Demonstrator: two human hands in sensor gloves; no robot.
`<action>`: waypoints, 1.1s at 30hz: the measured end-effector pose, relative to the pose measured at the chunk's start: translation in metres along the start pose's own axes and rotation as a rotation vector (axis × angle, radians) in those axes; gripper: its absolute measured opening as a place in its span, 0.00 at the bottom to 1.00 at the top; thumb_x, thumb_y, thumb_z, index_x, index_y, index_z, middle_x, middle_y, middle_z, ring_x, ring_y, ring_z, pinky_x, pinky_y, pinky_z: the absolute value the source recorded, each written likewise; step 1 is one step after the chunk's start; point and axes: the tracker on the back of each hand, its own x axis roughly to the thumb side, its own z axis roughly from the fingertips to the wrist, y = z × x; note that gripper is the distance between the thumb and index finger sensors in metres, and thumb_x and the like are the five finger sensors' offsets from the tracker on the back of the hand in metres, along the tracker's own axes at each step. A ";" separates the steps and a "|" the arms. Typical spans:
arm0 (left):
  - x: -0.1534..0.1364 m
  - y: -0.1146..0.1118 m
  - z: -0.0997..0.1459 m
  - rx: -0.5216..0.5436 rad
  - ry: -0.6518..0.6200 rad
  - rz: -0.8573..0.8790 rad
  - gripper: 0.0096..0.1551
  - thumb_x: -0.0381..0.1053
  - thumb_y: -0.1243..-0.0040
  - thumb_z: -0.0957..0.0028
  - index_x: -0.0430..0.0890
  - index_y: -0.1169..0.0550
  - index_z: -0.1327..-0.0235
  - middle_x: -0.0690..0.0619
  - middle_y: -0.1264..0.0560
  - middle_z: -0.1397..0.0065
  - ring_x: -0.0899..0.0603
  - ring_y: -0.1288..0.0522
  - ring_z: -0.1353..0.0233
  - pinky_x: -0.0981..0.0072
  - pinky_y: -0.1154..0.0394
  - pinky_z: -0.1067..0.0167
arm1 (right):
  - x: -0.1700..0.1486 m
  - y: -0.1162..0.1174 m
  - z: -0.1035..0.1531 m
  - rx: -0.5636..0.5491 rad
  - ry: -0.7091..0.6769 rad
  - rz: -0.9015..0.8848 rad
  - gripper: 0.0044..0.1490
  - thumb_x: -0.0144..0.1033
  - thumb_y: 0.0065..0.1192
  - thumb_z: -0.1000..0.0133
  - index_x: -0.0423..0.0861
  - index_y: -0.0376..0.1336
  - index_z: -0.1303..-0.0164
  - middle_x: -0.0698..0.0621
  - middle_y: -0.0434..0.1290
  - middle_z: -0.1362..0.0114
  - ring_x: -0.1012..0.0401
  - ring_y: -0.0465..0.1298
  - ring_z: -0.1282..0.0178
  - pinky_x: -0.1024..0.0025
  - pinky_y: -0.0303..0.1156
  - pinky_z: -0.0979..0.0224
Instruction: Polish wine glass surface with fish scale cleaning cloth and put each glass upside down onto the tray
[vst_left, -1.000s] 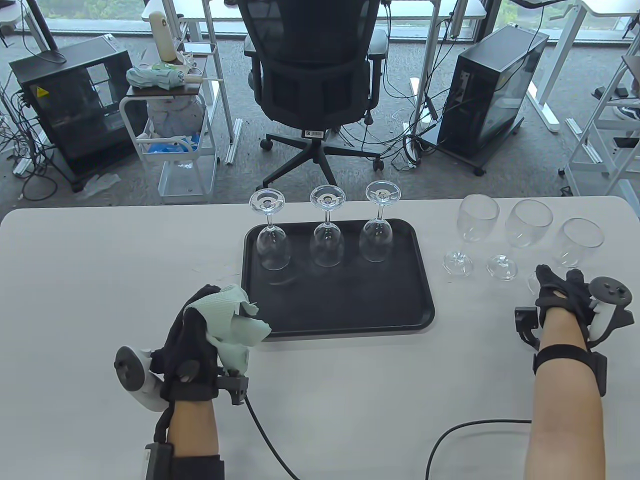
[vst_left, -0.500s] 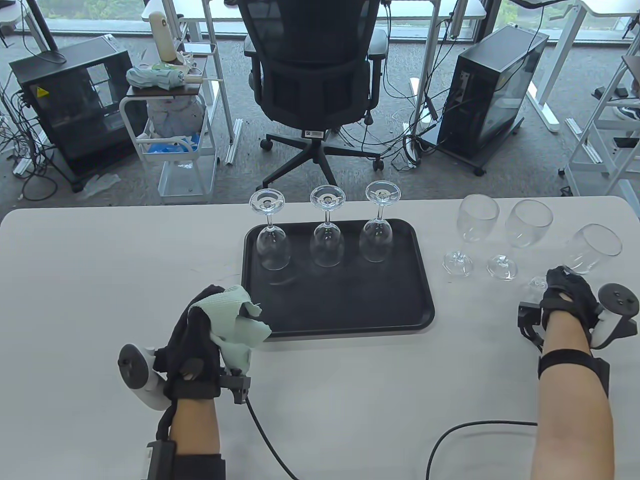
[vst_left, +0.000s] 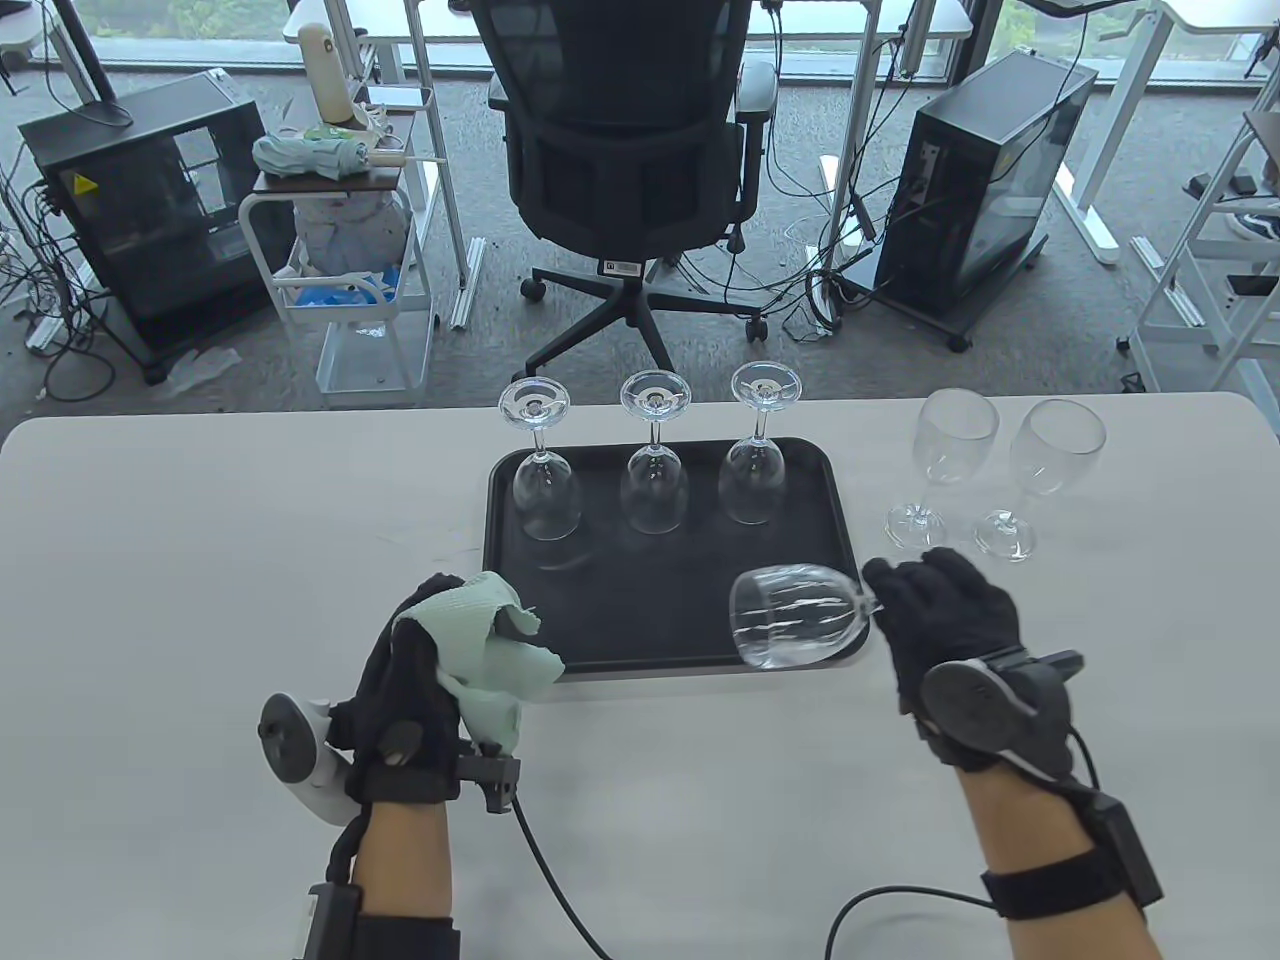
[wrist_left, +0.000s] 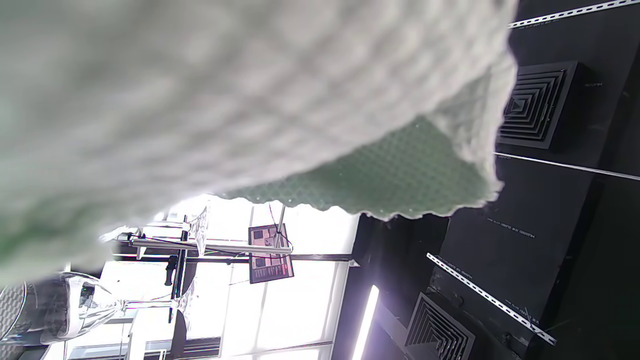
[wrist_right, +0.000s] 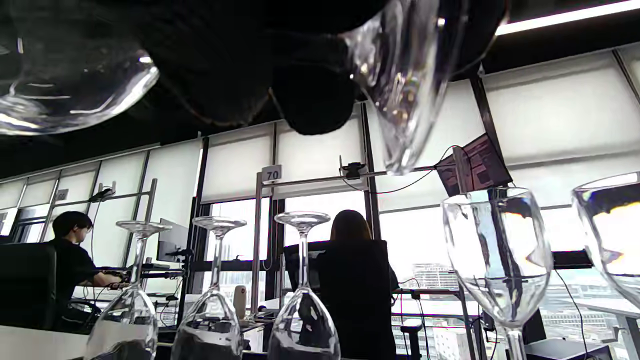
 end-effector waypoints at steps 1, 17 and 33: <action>-0.001 -0.001 0.000 -0.001 0.002 0.000 0.28 0.62 0.50 0.36 0.48 0.24 0.32 0.49 0.32 0.20 0.34 0.34 0.21 0.30 0.32 0.30 | 0.017 0.007 0.002 0.006 -0.022 0.012 0.29 0.42 0.75 0.47 0.63 0.68 0.34 0.52 0.78 0.35 0.53 0.69 0.26 0.52 0.72 0.34; -0.010 -0.126 0.007 -0.285 -0.018 -0.240 0.28 0.65 0.52 0.38 0.54 0.27 0.29 0.50 0.40 0.16 0.36 0.45 0.17 0.26 0.46 0.25 | 0.049 0.025 0.025 0.009 -0.127 0.021 0.31 0.40 0.76 0.47 0.63 0.67 0.33 0.53 0.78 0.33 0.53 0.70 0.27 0.55 0.74 0.38; -0.021 -0.148 0.031 -0.384 -0.054 -0.347 0.38 0.73 0.42 0.45 0.59 0.36 0.25 0.49 0.46 0.15 0.35 0.40 0.21 0.35 0.25 0.41 | 0.042 0.013 0.033 -0.053 -0.094 -0.047 0.32 0.43 0.76 0.47 0.62 0.65 0.31 0.53 0.77 0.32 0.52 0.71 0.29 0.58 0.78 0.43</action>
